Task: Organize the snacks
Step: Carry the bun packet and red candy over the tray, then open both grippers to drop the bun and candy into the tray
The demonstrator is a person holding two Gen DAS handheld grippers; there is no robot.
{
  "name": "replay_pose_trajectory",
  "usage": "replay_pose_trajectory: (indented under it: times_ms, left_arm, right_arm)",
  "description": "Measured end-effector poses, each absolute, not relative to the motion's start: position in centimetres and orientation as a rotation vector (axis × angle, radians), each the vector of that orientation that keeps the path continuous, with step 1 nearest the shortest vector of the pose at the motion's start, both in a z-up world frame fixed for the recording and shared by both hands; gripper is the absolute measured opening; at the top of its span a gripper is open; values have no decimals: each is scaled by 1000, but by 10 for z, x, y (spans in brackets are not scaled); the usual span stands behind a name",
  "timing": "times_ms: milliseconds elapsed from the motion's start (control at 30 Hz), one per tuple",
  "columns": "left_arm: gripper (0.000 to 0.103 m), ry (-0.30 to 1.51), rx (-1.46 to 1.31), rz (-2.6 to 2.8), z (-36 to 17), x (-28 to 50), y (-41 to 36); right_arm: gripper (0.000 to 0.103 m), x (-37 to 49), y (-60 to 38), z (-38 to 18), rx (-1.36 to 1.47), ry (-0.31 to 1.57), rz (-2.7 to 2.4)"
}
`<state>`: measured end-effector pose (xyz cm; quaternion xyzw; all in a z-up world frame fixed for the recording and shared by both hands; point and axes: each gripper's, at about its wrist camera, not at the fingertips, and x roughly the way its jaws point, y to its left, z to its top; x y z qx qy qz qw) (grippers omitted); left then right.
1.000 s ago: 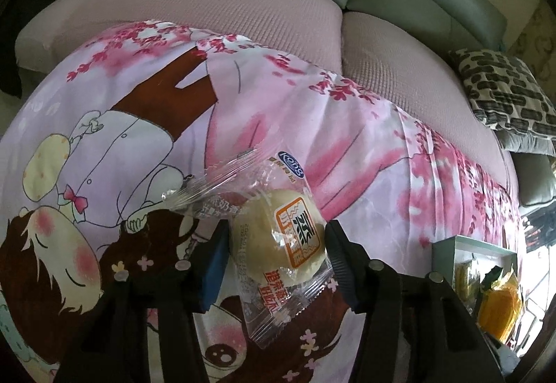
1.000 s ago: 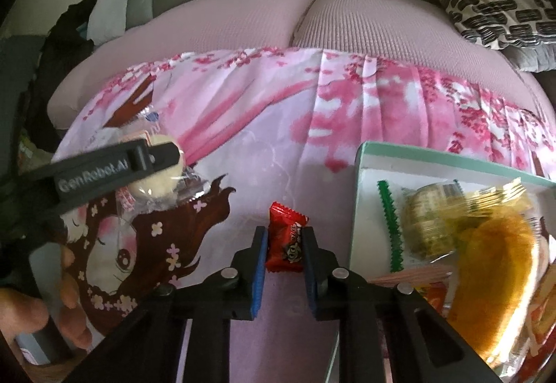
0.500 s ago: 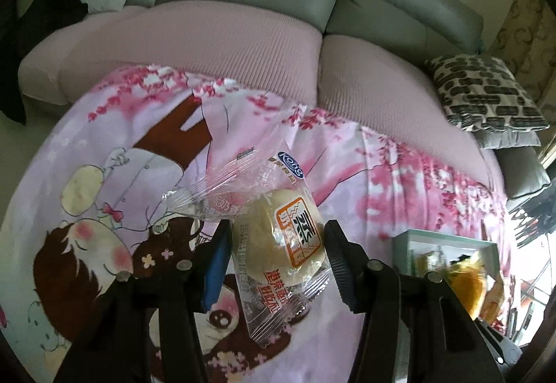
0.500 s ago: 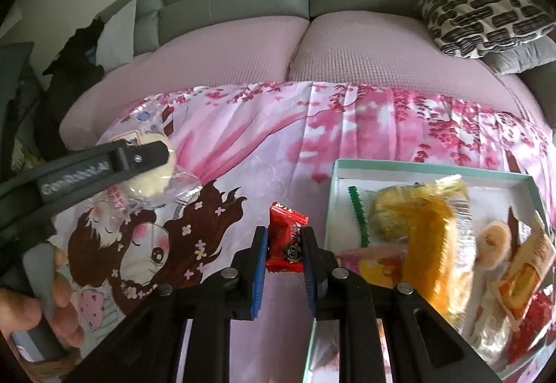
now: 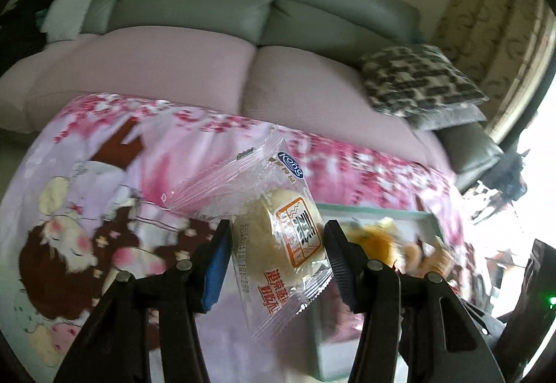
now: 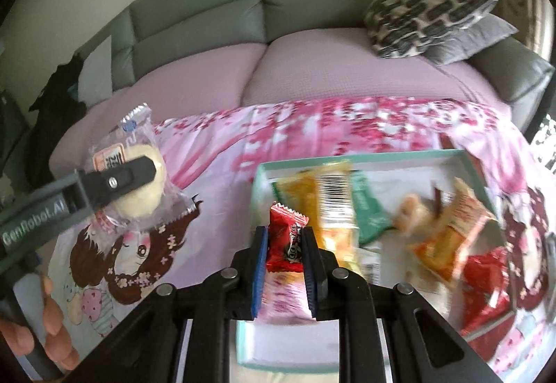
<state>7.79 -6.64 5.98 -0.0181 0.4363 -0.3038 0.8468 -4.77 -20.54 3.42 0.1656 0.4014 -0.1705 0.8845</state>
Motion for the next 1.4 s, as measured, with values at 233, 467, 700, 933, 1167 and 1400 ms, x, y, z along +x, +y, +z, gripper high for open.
replay_pose_trajectory:
  times_ms: [233,467,700,933,1167,1400]
  left_arm:
    - [55,949,11,-737,54,45,-93]
    - [56,1003,69,-810,33,12,-121]
    - [56,1067,90,-844,16,-6,-134]
    - [65,1065,48,-815,13,-9,-119]
    - [86,996,105,-642,17,-7,-92]
    - [102,917,205,-451,12,-6,-58]
  right_arm:
    - [21,-88,-237,30,393,843,-450]
    - [21,-110,-260,7,445,915,-506]
    - [22,-125,-267,-5,474,939,-517]
    - [23,-129,-269,-7,484,956,-521]
    - [59,-136,-264,-4,476,958,-528]
    - [78,-139,-248,-3,444,955,-497]
